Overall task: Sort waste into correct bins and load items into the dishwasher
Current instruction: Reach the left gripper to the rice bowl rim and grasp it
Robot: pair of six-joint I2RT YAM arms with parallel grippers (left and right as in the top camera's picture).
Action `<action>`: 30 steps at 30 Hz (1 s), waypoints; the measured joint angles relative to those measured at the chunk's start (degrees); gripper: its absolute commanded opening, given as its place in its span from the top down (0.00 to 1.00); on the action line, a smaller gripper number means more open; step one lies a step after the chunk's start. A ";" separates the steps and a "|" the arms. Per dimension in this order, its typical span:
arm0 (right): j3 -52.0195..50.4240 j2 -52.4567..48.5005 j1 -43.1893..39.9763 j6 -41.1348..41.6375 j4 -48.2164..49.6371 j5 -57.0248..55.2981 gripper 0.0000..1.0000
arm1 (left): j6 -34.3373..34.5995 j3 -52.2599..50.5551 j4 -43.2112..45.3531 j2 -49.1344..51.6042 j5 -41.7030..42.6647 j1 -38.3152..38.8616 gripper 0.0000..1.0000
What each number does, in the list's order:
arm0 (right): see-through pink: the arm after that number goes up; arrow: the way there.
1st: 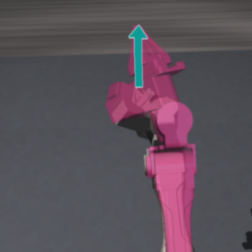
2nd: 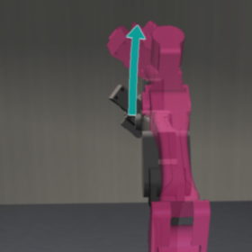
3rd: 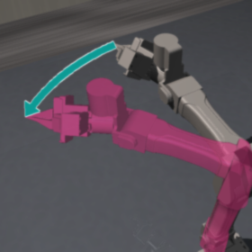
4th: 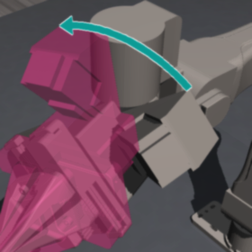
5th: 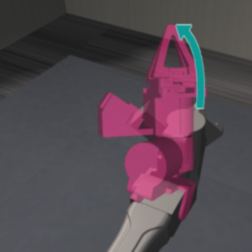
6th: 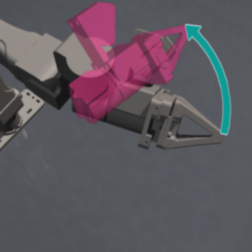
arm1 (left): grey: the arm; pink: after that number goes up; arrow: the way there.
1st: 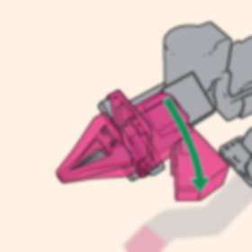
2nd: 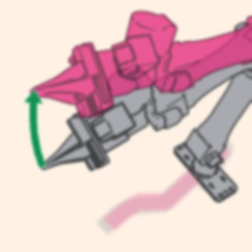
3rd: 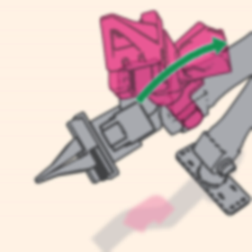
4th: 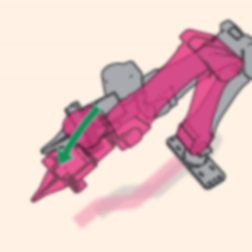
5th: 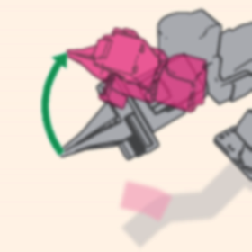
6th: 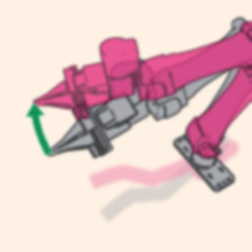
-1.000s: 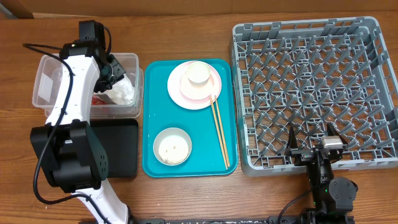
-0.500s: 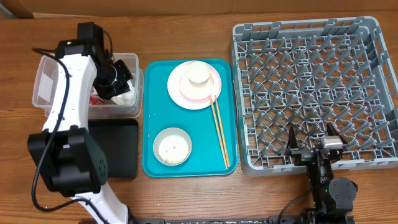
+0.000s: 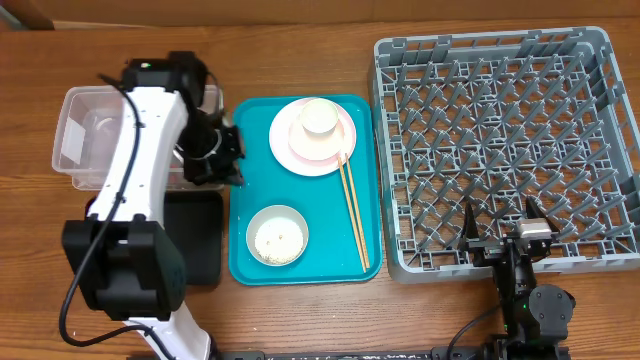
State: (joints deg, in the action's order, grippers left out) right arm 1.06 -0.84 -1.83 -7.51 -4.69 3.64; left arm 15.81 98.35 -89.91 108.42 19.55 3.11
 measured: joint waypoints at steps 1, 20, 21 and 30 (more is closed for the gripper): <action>-0.02 0.00 0.00 -0.02 0.00 0.00 0.00 | -0.46 0.00 -0.57 0.00 0.00 1.29 0.96; 0.00 0.00 0.00 -0.02 -0.02 0.00 0.00 | 0.02 0.02 -1.92 0.00 -5.01 29.53 0.96; 0.00 0.00 0.00 -0.02 0.00 0.00 0.00 | 0.59 0.02 -1.64 0.00 -5.81 30.47 0.96; 0.00 0.00 0.00 0.00 0.00 0.00 0.00 | 12.20 0.02 -1.33 0.00 -18.25 36.24 0.83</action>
State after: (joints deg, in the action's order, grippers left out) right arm 1.06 -0.84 -1.83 -7.51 -4.69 3.64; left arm 28.01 98.37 -91.24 108.42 1.30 39.35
